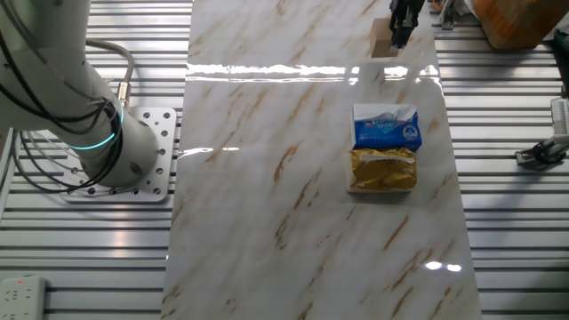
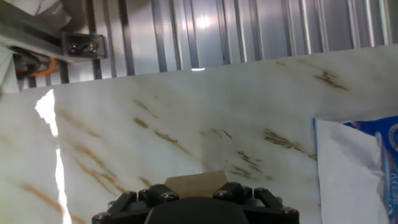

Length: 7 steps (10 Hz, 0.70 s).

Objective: Pick up the small block on the left and move it to the right

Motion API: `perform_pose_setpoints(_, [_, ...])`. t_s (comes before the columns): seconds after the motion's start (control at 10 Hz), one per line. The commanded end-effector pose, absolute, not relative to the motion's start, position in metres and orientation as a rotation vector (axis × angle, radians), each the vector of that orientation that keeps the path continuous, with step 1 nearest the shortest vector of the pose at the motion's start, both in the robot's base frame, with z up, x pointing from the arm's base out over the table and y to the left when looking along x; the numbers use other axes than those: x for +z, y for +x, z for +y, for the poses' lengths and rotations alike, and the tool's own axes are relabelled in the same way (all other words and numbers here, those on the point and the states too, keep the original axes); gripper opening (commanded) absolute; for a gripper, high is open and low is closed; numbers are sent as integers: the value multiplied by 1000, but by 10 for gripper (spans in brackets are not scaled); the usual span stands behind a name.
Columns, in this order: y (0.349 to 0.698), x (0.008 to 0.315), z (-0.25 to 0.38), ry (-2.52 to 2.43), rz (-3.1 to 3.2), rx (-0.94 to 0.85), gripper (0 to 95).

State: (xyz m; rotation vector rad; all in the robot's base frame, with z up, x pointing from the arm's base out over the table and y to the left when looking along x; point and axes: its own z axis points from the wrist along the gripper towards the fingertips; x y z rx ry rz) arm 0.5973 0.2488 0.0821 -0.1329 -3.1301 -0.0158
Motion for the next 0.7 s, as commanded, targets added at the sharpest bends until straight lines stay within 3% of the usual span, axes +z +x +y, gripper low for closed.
perform_pose_setpoints(0.1, [598, 80, 249, -138, -3134, -9, 0])
perform_pose_setpoints(0.7, [594, 62, 252, -128, -3146, -7, 0])
